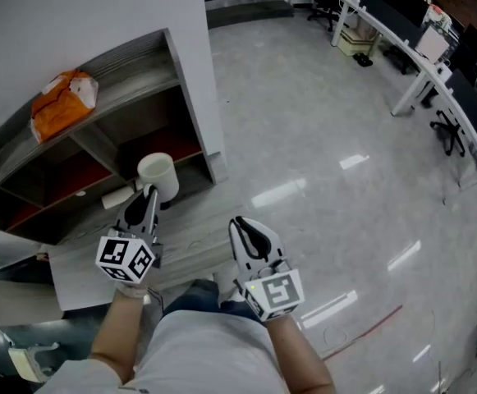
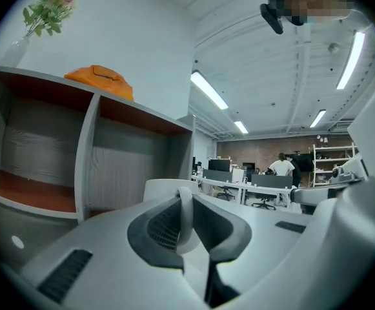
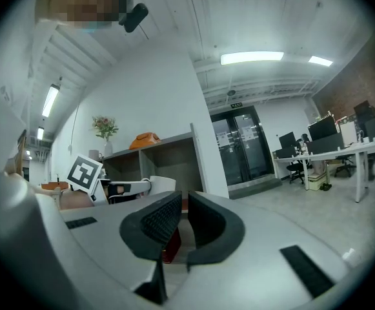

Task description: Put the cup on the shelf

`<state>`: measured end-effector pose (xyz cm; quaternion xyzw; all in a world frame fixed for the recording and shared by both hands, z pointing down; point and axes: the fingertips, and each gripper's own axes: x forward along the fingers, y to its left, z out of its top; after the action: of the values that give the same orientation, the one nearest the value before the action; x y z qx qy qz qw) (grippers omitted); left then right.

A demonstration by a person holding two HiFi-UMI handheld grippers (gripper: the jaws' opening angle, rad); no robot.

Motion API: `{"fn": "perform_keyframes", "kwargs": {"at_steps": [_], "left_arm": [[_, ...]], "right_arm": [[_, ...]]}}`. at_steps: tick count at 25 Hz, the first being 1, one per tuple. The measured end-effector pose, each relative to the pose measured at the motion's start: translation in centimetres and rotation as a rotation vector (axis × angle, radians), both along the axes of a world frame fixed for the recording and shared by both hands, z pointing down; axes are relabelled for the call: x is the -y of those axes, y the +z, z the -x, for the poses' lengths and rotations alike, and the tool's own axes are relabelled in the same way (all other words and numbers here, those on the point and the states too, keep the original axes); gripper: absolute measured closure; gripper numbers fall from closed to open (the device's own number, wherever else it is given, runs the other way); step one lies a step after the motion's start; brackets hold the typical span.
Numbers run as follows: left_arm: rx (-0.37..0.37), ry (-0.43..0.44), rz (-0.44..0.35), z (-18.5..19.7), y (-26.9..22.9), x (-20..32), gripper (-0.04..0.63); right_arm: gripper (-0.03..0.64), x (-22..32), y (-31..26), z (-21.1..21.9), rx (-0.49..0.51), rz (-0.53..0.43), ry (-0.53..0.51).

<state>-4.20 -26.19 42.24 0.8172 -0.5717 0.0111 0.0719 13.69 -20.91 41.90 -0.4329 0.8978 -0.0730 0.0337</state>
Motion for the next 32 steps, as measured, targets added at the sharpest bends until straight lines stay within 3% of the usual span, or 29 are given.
{"fn": "perform_keyframes", "kwargs": {"at_steps": [14, 27, 32], "left_arm": [[0.015, 0.042, -0.011, 2.0, 3.1, 12.6, 0.551], [0.022, 0.048, -0.034, 1.7, 4.9, 15.4, 0.551], [0.011, 0.049, 0.005, 1.4, 5.8, 15.6, 0.549]], "right_arm": [[0.575, 4.9, 1.3, 0.1, -0.055, 0.025, 0.189], [0.575, 5.3, 2.1, -0.1, -0.095, 0.051, 0.262], [0.575, 5.0, 1.9, 0.3, -0.102, 0.051, 0.261]]}}
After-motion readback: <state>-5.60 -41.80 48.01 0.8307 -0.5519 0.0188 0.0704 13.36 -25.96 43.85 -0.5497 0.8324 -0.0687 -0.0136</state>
